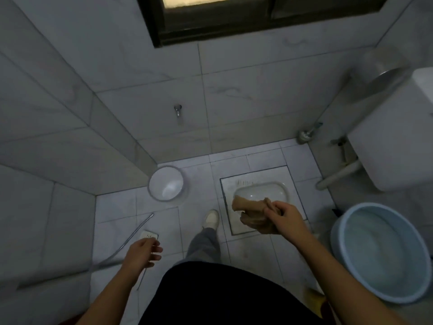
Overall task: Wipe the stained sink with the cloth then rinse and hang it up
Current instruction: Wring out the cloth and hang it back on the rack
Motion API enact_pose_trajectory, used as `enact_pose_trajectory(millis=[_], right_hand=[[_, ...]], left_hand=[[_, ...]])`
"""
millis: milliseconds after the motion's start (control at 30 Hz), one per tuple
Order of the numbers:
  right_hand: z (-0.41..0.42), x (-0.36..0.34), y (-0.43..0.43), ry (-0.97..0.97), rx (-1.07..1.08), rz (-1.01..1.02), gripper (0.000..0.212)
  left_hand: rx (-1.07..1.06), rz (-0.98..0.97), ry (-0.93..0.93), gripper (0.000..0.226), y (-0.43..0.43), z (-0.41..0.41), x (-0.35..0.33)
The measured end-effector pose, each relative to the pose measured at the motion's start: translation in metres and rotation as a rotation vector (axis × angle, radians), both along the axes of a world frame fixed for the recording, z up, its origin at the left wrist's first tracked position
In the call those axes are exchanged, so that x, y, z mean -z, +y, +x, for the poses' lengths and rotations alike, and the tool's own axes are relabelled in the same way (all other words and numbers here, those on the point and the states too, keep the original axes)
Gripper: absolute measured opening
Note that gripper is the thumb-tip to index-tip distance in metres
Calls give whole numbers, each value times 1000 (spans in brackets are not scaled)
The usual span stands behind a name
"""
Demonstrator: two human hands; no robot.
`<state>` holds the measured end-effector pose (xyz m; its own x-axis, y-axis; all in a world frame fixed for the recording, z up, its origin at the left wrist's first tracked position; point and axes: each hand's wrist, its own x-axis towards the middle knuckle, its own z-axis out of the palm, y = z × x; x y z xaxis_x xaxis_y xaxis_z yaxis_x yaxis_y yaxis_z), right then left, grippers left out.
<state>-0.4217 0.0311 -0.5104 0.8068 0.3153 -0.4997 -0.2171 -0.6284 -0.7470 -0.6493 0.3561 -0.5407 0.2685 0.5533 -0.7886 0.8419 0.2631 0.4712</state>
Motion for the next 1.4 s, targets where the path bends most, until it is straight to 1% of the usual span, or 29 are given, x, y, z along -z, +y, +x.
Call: enact_pose_trajectory(millis=[67,167,233,367,500,533,567,600,633,700,767,900,1033,1133,1200,1300,1333,1367,1400], right_hand=[[14,8,2,36,50,-39,21],[24,17,-7,81,204,-113,19],[25,19,-17,103,350,-126,18],[23,13,-34,128,603,-156,32],[29,12,-49,163,761,-165,26],[36,12,-51,165,800,-149,26],[44,13,-53,166,826,-146,32],[54,14,-54,161,832,-140,37],[64,16,-55,162,812,-136,37],[86,19,-56,148,782,-92,27],[115,16,-56,94,755,-43,18],[165,6,-59,1,707,44,33],[201,-8,-68,-35,762,29,27],[214,-8,-77,-26,855,34,24],[217,-4,-81,-4,952,-4,20],[215,-5,-81,53,1140,-6,17],[208,-8,-80,88,1135,-63,17],[209,-5,-73,100,1274,-94,17],[211,-5,-63,122,1410,-114,18]], left_hand=[[49,-16,-14,25,15,46,9],[171,-54,-33,25,31,129,18],[293,-72,-51,25,33,187,20],[532,-105,-106,25,29,299,13],[746,-102,-155,27,6,387,0],[802,-89,-163,26,-1,400,-3],[857,-67,-164,26,-5,408,-5],[899,-47,-154,25,-8,413,-6],[918,-32,-129,25,-8,416,-6],[923,-6,-79,24,-7,418,-7],[909,21,-76,23,-2,422,-3],[857,40,-20,24,13,439,-5],[866,53,-18,23,11,479,-2],[975,44,-2,26,-11,533,6],[1069,18,-8,27,-36,572,7],[1272,24,-42,27,-74,633,11],[1276,19,-61,27,-86,640,8],[1385,-12,-63,28,-106,682,8],[1490,-1,-57,29,-122,715,7]])
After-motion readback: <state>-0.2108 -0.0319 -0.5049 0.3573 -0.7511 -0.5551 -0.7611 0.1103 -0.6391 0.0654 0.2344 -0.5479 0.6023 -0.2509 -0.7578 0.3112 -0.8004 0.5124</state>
